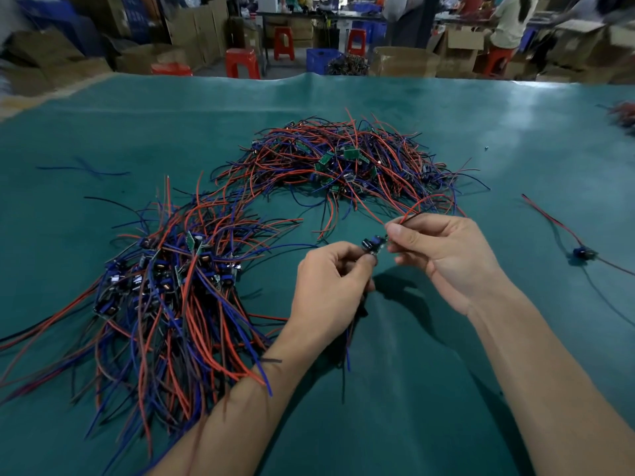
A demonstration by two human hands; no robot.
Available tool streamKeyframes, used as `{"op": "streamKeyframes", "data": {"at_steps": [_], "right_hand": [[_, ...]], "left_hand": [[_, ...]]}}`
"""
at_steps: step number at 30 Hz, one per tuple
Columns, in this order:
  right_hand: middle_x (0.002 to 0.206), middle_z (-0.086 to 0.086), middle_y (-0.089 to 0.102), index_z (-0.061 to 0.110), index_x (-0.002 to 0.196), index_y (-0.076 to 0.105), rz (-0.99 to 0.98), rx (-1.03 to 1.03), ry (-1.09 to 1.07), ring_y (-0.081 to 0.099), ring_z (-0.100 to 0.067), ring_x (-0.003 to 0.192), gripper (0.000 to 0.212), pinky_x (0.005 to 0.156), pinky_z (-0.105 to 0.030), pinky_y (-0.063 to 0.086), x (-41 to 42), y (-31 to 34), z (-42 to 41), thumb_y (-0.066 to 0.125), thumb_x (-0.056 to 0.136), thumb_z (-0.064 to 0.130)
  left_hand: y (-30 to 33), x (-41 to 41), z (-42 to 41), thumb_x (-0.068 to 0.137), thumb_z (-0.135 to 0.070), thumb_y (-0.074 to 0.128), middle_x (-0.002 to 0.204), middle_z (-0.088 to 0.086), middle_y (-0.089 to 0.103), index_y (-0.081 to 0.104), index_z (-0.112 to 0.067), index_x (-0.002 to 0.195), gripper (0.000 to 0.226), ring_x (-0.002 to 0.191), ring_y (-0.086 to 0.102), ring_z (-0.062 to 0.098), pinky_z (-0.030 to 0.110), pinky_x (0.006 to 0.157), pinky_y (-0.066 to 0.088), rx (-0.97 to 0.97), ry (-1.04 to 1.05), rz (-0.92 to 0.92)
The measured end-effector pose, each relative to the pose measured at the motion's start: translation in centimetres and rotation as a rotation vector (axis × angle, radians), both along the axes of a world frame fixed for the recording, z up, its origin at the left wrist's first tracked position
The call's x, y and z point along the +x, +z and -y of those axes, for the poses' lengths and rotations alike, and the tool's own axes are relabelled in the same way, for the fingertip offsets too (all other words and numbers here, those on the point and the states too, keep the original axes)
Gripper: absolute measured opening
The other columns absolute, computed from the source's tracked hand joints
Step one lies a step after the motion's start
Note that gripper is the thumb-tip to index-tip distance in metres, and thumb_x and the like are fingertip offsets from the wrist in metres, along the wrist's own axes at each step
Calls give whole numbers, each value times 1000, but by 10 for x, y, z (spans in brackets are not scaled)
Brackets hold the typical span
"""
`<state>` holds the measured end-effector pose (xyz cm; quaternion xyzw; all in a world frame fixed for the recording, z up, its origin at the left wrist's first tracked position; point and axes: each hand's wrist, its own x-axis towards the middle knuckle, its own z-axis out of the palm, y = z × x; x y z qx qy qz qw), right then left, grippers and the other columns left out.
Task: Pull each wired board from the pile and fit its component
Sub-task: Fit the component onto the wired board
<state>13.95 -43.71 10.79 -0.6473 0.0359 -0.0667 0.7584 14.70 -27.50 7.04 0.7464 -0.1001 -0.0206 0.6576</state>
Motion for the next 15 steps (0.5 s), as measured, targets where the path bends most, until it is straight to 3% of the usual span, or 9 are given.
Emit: {"op": "streamKeyframes", "data": {"at_steps": [3,6,11,15], "right_hand": [[68,-4,71,13,68,78,56,-113,-164,66,-14,62,11,53,-21,51,2,-2,0,83,76,8],[66,-2,72,12,72,75,97,-76,-364,66,-13,61,13,51,-20,49,5,0,12,81,82,4],[60,2,66,10,78,67,126,236,-650,62,-11,56,14,55,-21,50,5,1,33,76,87,4],[55,-1,64,7,80,62,-70,507,-669,61,-12,53,21,53,-21,54,7,0,24,68,97,17]], "left_hand": [[1,0,1,94,-13,67,57,-1,64,68,-16,78,17,43,51,3,19,50,40,9,-9,7],[2,-2,2,95,-11,66,62,6,64,68,-13,84,11,42,52,-1,16,50,39,12,-30,10],[1,-4,2,95,-11,66,60,4,65,68,-14,83,12,44,52,1,18,52,42,24,-31,36],[-2,1,-2,98,-17,62,56,-6,65,63,-17,80,18,49,54,10,30,58,49,5,149,66]]}}
